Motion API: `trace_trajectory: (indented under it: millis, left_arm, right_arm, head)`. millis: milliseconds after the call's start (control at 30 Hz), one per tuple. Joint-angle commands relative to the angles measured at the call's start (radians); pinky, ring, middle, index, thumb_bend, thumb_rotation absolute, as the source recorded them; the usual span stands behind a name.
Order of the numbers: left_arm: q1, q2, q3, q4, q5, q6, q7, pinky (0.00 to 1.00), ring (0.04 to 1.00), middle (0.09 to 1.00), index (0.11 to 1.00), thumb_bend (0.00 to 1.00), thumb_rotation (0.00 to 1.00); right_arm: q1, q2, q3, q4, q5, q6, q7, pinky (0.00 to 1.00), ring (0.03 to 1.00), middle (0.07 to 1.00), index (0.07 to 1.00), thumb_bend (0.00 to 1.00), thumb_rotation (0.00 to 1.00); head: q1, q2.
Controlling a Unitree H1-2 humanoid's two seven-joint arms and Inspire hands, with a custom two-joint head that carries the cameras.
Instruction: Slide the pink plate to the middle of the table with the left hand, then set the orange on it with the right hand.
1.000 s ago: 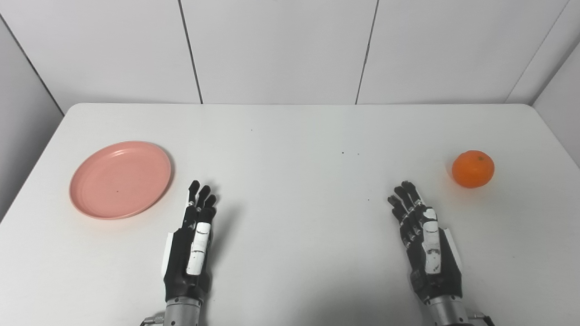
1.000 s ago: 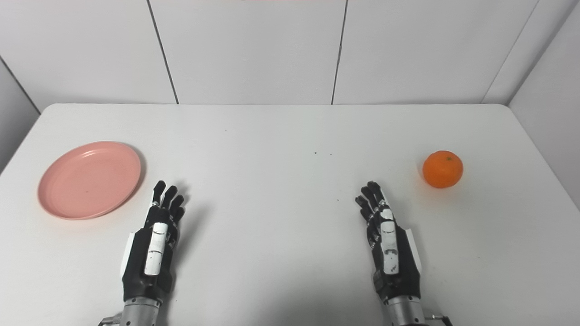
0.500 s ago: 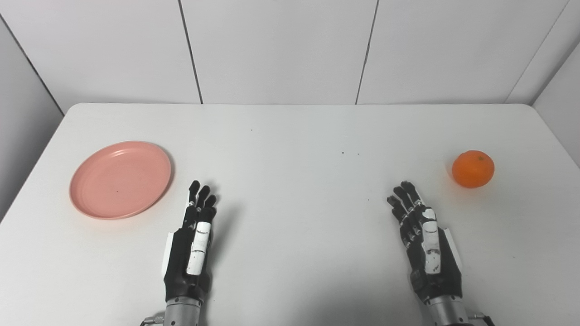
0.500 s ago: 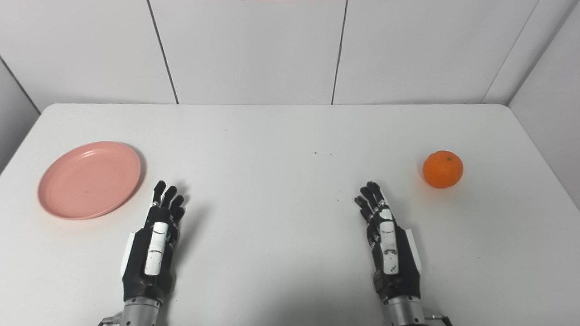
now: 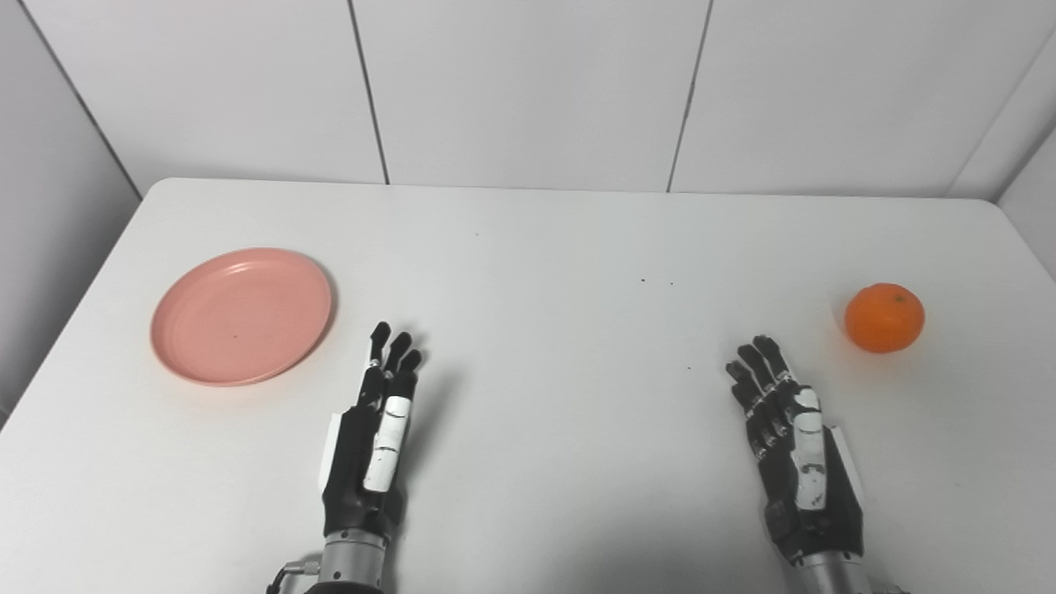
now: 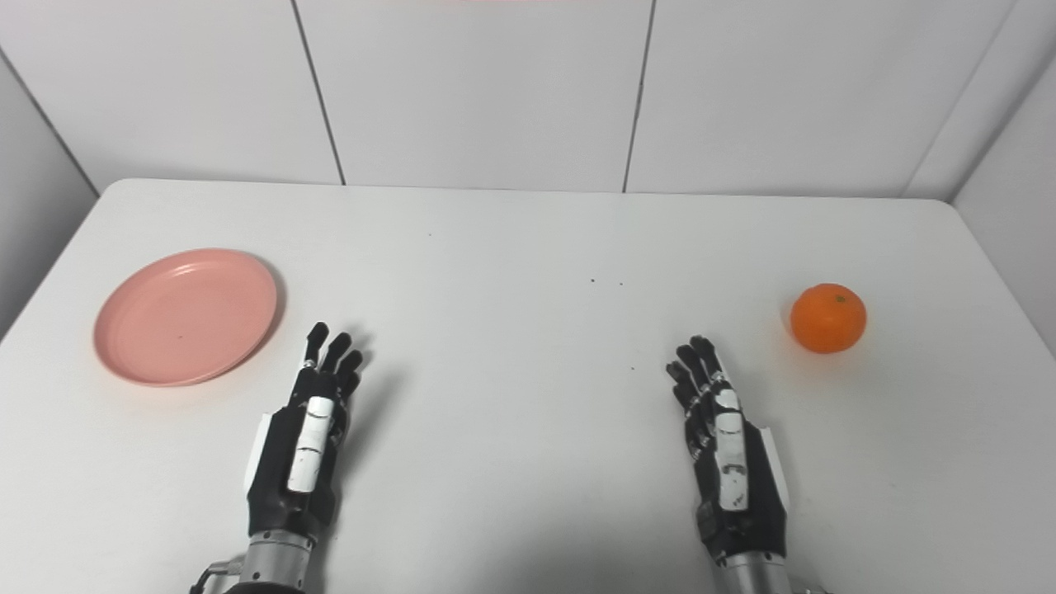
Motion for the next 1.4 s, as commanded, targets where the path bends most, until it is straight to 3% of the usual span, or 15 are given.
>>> trace_trajectory:
  millis: [0, 133, 367, 933, 1267, 1367]
  left_arm:
    - [0.170, 0.001, -0.010, 0.022, 0.028, -0.047, 0.014, 0.98, 0.944, 0.958, 0.965, 0.64, 0.77]
    - [0.165, -0.013, -0.030, 0.054, 0.064, -0.075, 0.035, 0.94, 0.932, 0.945, 0.948, 0.60, 0.74]
    - [0.158, -0.018, -0.047, 0.084, 0.091, -0.087, 0.057, 0.93, 0.934, 0.942, 0.942, 0.62, 0.77]
    - [0.146, 0.015, -0.027, 0.070, 0.032, -0.100, 0.033, 0.92, 0.922, 0.944, 0.924, 0.57, 0.72]
    - [0.012, 0.039, 0.025, 0.020, 0.026, -0.037, 0.037, 0.89, 0.879, 0.902, 0.877, 0.68, 0.72]
    - [-0.038, 0.054, 0.040, 0.001, 0.022, -0.009, 0.021, 0.90, 0.881, 0.904, 0.891, 0.78, 0.77]
  right_arm:
    - [0.032, -0.039, -0.020, 0.042, 0.028, -0.010, 0.021, 1.00, 0.945, 0.949, 0.946, 0.83, 0.98]
    - [0.029, -0.055, -0.038, 0.069, 0.042, -0.026, 0.037, 1.00, 0.950, 0.953, 0.950, 0.83, 0.98]
    - [0.022, -0.065, -0.054, 0.111, 0.067, -0.049, 0.060, 1.00, 0.954, 0.959, 0.951, 0.81, 0.99]
    - [0.023, -0.042, -0.031, 0.132, 0.037, -0.081, 0.053, 1.00, 0.945, 0.953, 0.947, 0.80, 0.99]
    - [-0.001, -0.045, -0.024, 0.186, 0.021, -0.111, 0.058, 1.00, 0.944, 0.950, 0.952, 0.80, 1.00]
    - [-0.007, -0.039, -0.021, 0.197, 0.020, -0.121, 0.060, 1.00, 0.943, 0.945, 0.951, 0.80, 1.00]
  head:
    - [0.025, -0.015]
    - [0.063, -0.044]
    - [0.087, -0.080]
    - [0.045, -0.119]
    - [0.072, -0.148]
    - [0.072, -0.153]
